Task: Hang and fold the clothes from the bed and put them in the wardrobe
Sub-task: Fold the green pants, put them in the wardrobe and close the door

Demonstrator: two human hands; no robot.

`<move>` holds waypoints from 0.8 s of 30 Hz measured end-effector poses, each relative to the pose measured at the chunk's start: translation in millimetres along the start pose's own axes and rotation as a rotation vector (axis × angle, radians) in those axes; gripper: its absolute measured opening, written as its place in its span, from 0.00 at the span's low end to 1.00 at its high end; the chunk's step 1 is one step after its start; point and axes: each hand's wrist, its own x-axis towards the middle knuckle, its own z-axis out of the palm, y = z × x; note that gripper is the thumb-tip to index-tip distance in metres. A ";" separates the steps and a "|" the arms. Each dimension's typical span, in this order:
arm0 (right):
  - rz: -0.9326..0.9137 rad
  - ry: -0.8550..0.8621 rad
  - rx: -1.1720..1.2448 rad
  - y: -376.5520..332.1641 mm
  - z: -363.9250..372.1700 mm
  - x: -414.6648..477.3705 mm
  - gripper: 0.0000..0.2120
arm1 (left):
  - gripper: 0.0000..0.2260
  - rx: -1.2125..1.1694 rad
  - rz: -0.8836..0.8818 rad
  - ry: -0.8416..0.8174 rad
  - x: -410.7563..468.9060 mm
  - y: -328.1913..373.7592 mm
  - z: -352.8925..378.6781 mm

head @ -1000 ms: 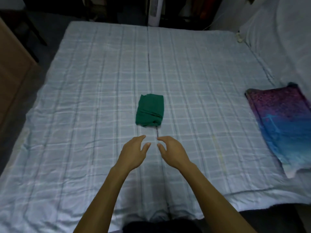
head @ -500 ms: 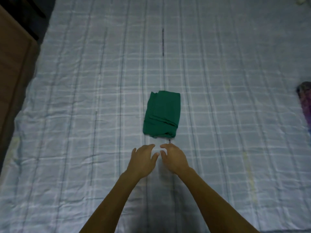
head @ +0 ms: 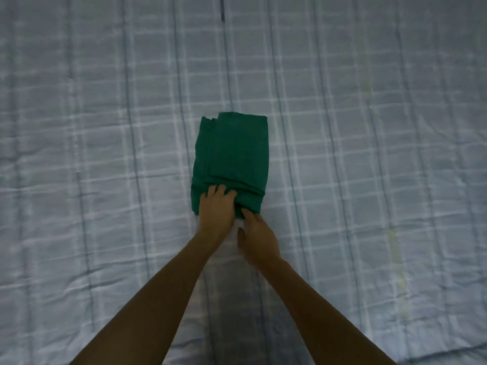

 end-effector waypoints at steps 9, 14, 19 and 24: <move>-0.050 0.362 0.367 -51.0 -24.9 -26.6 0.34 | 0.10 -0.554 0.037 0.219 -8.1 27.7 -108.6; -0.133 0.485 0.295 -80.5 -72.2 -60.8 0.35 | 0.09 -0.635 0.064 0.270 -48.4 40.7 -168.6; -0.281 0.439 0.373 -110.8 -117.2 -114.4 0.39 | 0.09 -0.489 0.090 0.431 -89.4 41.2 -225.2; -0.305 0.449 0.584 -135.2 -174.3 -165.3 0.32 | 0.11 -0.150 0.028 0.538 -124.1 20.9 -269.8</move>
